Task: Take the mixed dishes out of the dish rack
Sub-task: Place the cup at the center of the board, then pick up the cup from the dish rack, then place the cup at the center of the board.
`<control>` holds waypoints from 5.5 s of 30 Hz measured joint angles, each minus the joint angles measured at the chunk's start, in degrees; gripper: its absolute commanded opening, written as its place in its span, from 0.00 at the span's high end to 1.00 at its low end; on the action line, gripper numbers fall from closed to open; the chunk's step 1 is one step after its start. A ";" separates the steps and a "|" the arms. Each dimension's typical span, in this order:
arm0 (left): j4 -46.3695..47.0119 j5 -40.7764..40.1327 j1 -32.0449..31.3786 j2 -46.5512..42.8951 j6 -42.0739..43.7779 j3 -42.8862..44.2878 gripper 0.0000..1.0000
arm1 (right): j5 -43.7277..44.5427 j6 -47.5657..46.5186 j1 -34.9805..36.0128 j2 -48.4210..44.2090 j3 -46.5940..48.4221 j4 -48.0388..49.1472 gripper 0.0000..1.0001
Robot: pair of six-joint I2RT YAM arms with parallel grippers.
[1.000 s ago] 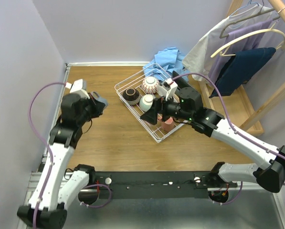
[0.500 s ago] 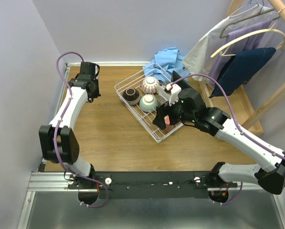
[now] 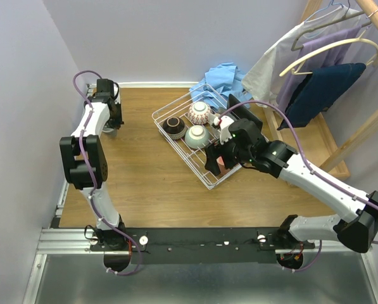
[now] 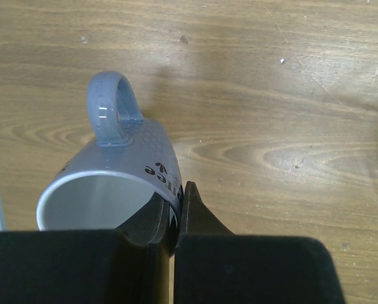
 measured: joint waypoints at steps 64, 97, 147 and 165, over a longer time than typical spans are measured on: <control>-0.98 18.36 -5.16 -76.83 -24.59 -46.84 0.01 | 13.40 -16.61 -0.48 21.22 4.70 -5.27 0.08; 3.80 25.24 -11.15 -76.00 -23.61 -45.99 0.01 | 4.39 -18.47 -4.24 20.22 6.16 -8.33 0.87; 46.51 20.22 -37.22 -66.20 -49.99 -54.58 0.08 | -17.40 29.59 -4.33 -5.44 -17.84 44.57 0.96; 55.12 21.77 -37.22 -67.98 -57.51 -57.24 0.40 | -26.97 42.53 -6.99 -0.76 -25.38 65.81 0.96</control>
